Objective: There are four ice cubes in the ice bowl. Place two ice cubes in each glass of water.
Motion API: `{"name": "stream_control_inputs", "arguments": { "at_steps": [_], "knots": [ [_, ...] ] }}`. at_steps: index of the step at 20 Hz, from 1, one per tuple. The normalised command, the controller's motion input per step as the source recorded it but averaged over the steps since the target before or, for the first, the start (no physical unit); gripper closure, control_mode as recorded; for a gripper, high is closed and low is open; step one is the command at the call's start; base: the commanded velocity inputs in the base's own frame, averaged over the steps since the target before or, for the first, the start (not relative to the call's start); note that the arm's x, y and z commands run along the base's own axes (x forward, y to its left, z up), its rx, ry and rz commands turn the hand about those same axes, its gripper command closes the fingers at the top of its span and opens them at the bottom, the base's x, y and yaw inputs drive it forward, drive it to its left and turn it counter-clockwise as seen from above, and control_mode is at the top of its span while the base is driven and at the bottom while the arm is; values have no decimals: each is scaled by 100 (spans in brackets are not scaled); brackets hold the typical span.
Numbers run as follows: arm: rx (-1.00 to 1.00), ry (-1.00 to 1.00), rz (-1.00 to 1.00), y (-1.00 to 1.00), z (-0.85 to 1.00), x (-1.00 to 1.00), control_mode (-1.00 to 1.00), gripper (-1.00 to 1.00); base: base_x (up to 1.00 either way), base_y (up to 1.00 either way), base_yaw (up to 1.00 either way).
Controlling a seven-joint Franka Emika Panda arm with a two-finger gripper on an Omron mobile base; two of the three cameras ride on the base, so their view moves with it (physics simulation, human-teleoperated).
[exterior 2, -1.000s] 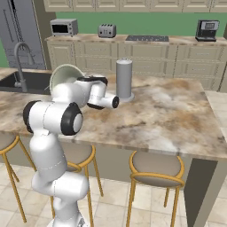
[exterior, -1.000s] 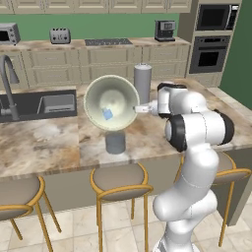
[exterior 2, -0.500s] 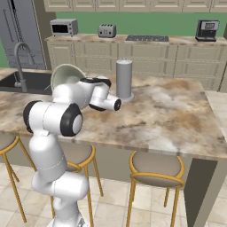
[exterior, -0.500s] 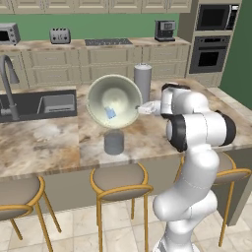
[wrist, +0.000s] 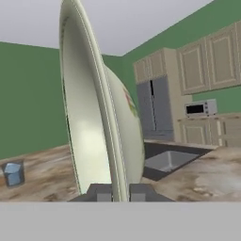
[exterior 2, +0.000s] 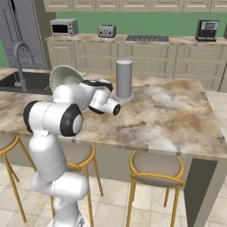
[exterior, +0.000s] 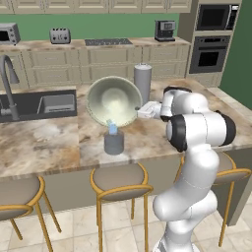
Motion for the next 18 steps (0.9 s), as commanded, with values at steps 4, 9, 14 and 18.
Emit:
{"name": "stream_control_inputs", "arguments": {
  "at_steps": [4, 9, 14, 18],
  "knots": [
    [0, -3, 0, 0, -4, 9, -100, 100, 0, 0, 0],
    [0, -3, 0, 0, -1, 13, -100, 100, 0, 0, 0],
    [0, -12, 5, -6, 0, 9, -100, 100, 0, 0, 0],
    [0, -18, 9, -29, 0, -25, -100, 100, 0, 0, 0]
  ]
}}
